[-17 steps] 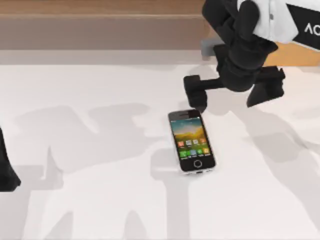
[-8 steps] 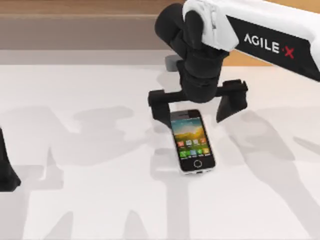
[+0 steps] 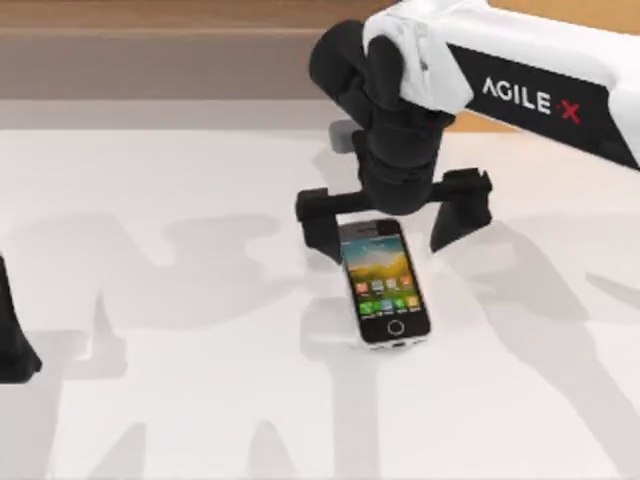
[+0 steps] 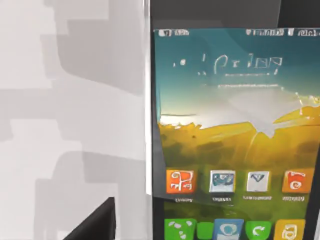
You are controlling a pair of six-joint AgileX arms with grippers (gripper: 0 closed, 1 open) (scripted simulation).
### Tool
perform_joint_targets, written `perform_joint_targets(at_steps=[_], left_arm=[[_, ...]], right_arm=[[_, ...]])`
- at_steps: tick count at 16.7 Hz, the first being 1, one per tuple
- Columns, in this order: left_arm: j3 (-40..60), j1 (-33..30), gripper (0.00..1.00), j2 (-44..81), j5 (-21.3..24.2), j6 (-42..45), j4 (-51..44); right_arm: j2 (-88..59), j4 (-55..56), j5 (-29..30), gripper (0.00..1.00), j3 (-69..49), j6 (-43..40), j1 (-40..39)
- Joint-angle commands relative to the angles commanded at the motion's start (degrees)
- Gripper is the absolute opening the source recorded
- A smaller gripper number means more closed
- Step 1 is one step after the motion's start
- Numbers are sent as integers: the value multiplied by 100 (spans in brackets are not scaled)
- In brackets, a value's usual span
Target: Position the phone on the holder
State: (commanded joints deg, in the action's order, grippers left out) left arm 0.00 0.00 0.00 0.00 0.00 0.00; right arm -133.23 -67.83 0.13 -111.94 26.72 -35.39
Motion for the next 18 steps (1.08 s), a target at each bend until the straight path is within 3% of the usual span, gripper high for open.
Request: perform_joint_targets(at_steps=[5, 10, 18], left_arm=[[0, 0, 100, 0, 0, 0, 0], [0, 0, 100, 0, 0, 0, 0], [0, 0, 100, 0, 0, 0, 0]], right_arm=[[-340, 1100, 4, 100, 679, 22, -18], [-411, 1255, 5, 100, 807, 28, -22], [-411, 1255, 5, 40, 807, 28, -22]])
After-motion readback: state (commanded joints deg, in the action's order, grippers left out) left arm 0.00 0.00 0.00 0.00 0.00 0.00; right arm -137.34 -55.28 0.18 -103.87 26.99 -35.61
